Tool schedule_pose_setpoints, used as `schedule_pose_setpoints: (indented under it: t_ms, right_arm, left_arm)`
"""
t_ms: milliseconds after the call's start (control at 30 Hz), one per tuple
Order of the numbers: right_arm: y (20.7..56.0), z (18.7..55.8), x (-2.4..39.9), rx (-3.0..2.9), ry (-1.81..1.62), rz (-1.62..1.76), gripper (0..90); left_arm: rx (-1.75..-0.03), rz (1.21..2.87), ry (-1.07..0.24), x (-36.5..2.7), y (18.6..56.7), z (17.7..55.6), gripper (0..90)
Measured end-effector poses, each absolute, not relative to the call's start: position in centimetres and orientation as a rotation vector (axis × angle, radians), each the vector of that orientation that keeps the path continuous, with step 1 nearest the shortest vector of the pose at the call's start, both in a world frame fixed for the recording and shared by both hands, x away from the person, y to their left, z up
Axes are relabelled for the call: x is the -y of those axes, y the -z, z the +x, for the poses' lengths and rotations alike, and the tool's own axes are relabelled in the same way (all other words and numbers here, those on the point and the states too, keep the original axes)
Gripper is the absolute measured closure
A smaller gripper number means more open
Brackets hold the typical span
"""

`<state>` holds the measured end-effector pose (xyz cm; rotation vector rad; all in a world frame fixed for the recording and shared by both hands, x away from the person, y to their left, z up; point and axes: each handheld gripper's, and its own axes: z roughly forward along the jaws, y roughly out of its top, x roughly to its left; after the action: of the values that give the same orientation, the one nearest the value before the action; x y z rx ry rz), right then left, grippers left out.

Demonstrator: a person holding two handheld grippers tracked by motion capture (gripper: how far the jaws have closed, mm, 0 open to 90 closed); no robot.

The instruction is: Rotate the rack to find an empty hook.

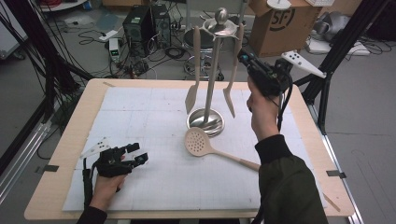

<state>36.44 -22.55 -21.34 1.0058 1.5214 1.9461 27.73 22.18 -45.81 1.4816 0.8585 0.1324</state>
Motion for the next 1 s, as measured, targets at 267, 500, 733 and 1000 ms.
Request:
schedule_pose_setpoints:
  t_ms: [267, 500, 733, 1000]
  right_arm:
    - [20.4, 38.7, 22.6, -1.462, -1.990, 1.052, 89.3]
    - [19.7, 38.5, 21.6, -1.492, -1.999, 0.978, 89.3]
    - [19.5, 37.7, 19.6, -1.541, -1.977, 0.921, 89.4]
    - [19.5, 37.6, 17.9, -1.587, -1.964, 0.890, 89.3]
  left_arm:
    - [-0.857, 1.472, -0.120, -22.3, 45.8, 27.7, 25.1]
    - [-0.861, 1.472, -0.121, -22.3, 45.8, 27.8, 25.1]
    - [-0.865, 1.474, -0.121, -22.2, 45.8, 27.8, 25.0]
    - [-0.864, 1.470, -0.119, -22.2, 45.8, 27.8, 25.1]
